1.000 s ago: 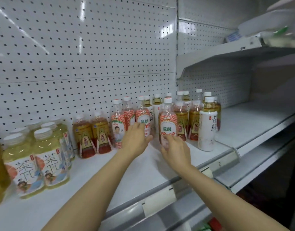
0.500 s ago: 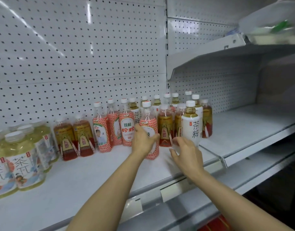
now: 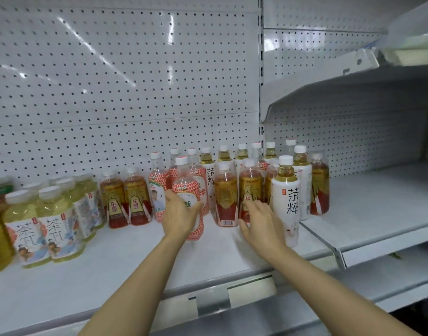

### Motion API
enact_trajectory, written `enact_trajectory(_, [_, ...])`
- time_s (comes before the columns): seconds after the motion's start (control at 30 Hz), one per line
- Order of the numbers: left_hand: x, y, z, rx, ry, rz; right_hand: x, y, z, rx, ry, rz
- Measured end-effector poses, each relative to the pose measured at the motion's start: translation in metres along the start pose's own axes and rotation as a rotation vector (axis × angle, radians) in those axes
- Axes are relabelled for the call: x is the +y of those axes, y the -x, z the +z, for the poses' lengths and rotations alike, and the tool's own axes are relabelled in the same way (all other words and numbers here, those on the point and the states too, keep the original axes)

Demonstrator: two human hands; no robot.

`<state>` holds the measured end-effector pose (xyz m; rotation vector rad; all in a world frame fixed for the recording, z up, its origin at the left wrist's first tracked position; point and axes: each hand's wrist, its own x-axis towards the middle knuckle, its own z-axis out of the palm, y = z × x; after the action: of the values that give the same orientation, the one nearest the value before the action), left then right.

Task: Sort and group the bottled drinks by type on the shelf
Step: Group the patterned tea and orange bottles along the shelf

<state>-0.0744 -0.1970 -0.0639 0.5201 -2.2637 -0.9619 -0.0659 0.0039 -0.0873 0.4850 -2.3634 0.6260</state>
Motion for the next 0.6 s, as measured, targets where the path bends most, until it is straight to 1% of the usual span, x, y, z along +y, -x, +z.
enact_trajectory(0.13, [-0.007, -0.007, -0.008, 0.039, -0.011, -0.024, -0.014, -0.035, 0.009, 0.004, -0.046, 0.02])
enact_trajectory(0.23, [-0.01, -0.015, -0.009, 0.031, 0.015, -0.039, -0.024, -0.057, 0.015, 0.005, -0.069, 0.039])
enact_trajectory(0.43, [-0.006, -0.025, -0.001, 0.035, -0.014, -0.018, -0.04, -0.09, 0.026, -0.015, -0.084, 0.122])
enact_trajectory(0.6, [-0.001, -0.034, 0.014, 0.09, -0.089, -0.023, -0.048, -0.098, 0.036, 0.053, -0.022, 0.192])
